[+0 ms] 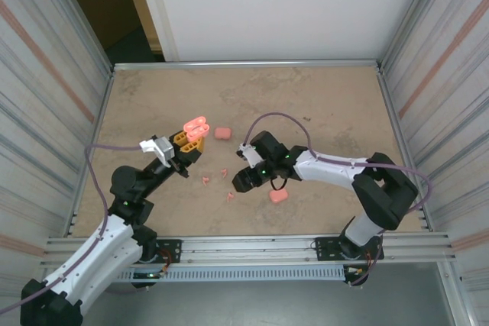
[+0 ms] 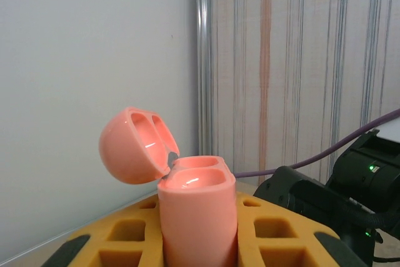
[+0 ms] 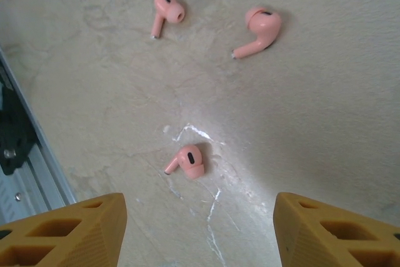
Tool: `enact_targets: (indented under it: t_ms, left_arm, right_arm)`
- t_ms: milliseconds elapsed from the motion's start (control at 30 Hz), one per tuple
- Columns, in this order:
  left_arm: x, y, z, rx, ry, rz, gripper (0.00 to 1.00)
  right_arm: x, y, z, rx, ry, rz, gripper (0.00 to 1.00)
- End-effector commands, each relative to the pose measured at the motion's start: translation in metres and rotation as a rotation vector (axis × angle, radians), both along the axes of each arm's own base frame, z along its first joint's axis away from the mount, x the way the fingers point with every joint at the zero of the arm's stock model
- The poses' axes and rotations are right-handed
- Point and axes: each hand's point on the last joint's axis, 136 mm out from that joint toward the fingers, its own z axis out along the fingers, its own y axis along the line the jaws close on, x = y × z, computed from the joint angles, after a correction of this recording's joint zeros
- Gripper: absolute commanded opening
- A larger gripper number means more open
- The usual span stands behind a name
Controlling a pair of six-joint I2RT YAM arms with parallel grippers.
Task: Insert the wireless bluetooth earbuds into the charging case
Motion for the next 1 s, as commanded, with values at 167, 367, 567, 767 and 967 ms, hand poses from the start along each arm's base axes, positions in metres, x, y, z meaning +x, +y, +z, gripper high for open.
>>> enact_targets:
  t_ms: [167,367,567,767,967]
  left_arm:
    - [-0.003,-0.001,0.012,-0.010,-0.049,-0.009,0.00]
    - [-0.004,-0.001,0.013,-0.011,-0.051,-0.010,0.00]
    - [-0.003,-0.002,0.014,-0.011,-0.052,-0.011,0.00]
    - [-0.001,-0.003,0.013,-0.009,-0.046,-0.013,0.00]
    - [0.000,-0.005,0.013,-0.007,-0.043,-0.018,0.00]
  right_arm:
    - [-0.006,0.018,-0.017,-0.063,-0.005,0.075,0.61]
    - [-0.010,0.028,-0.026,-0.090,0.014,0.107,0.58]
    - [-0.013,0.032,-0.031,-0.101,0.025,0.127,0.55]
    - [-0.017,0.033,-0.038,-0.125,0.045,0.148,0.51]
    - [-0.019,0.035,-0.041,-0.128,0.057,0.159,0.47]
